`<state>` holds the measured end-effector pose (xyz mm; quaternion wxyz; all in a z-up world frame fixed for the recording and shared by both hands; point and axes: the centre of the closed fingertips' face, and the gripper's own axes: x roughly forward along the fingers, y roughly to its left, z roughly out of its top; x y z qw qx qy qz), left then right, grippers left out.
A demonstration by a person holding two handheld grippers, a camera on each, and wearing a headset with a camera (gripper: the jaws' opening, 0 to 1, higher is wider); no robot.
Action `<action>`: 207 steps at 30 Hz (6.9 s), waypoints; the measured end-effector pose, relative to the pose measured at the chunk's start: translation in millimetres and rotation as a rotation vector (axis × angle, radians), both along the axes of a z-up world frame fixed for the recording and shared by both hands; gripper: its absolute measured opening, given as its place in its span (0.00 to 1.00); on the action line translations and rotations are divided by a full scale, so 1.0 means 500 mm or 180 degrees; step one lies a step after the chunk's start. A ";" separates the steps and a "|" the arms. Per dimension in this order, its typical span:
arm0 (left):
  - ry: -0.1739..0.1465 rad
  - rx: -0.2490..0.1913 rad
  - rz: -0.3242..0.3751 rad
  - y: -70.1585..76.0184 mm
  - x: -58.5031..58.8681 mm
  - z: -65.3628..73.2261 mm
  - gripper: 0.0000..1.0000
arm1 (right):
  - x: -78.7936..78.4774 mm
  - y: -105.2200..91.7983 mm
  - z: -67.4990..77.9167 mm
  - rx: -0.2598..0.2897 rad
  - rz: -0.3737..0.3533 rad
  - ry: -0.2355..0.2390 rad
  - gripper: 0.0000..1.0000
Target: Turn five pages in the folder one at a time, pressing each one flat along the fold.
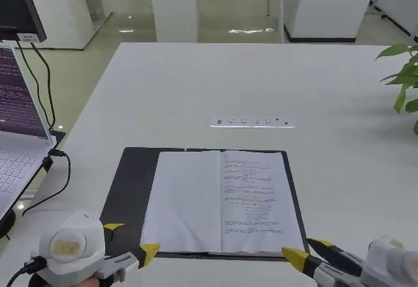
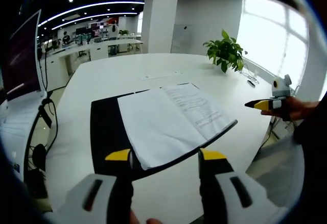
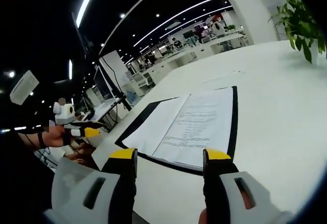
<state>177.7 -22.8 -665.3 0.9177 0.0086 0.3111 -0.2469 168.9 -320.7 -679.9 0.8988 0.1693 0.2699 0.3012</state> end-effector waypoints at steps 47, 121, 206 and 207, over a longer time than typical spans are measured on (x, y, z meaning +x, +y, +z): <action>0.0120 -0.0042 -0.0256 -0.033 -0.004 -0.018 0.64 | -0.045 -0.050 0.004 -0.0216 -0.0186 0.0028 0.58; 0.0415 0.0319 -0.1658 -0.604 0.154 -0.217 0.74 | -0.065 -0.111 -0.042 -0.0390 -0.0257 0.0196 0.60; 0.0175 0.0150 -0.1591 -0.470 0.121 -0.131 0.70 | 0.182 0.015 -0.081 0.0630 -0.0191 0.0535 0.00; 0.0173 0.0142 -0.1566 -0.463 0.121 -0.130 0.70 | 0.183 0.016 -0.079 0.0624 -0.0187 0.0530 0.00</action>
